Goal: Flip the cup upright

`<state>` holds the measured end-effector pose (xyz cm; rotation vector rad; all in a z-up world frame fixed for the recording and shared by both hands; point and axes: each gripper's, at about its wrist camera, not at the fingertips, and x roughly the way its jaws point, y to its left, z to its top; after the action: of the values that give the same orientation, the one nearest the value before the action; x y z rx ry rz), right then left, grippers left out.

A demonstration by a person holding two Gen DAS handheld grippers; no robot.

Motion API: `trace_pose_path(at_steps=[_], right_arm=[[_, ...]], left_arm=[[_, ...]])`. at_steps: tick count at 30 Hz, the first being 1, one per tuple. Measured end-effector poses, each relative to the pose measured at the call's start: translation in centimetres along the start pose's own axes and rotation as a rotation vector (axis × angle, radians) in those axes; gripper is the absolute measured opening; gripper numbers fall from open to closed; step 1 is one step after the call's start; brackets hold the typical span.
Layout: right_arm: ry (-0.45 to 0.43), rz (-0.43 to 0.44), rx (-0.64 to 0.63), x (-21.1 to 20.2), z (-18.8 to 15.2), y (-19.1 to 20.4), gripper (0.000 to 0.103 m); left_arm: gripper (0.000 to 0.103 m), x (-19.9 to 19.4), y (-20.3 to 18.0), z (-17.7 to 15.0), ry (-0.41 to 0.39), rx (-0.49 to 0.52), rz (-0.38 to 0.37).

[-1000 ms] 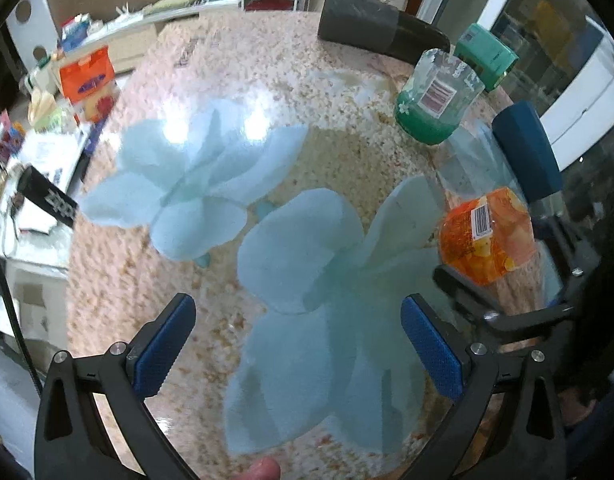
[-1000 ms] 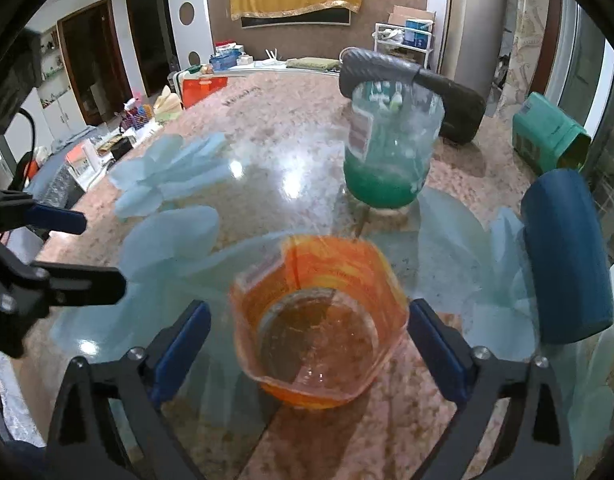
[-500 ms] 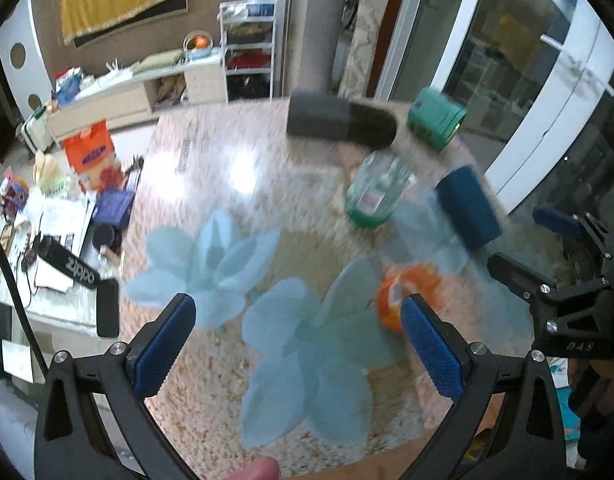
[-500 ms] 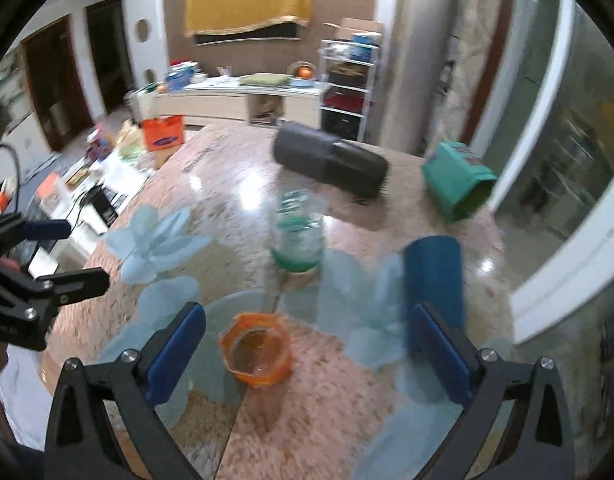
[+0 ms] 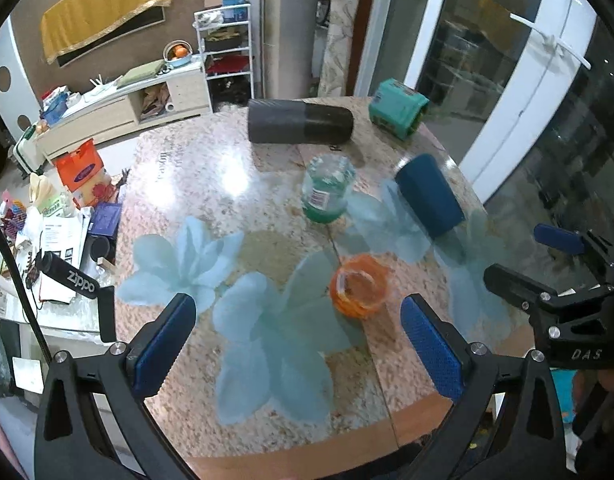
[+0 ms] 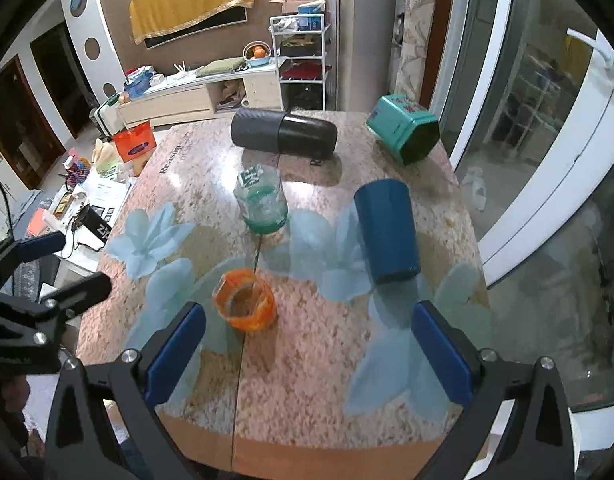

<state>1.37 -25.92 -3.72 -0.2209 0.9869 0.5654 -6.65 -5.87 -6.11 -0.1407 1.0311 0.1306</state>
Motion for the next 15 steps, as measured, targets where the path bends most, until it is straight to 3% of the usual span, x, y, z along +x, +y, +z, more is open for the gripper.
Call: trace_pose_path(at_steps=[15], right_arm=[[-0.004, -0.014, 0.012, -0.5, -0.3, -0.1, 0.103]], left_arm=[[0.103, -0.4, -1.4, 0.3, -0.026, 0.005, 0.004]])
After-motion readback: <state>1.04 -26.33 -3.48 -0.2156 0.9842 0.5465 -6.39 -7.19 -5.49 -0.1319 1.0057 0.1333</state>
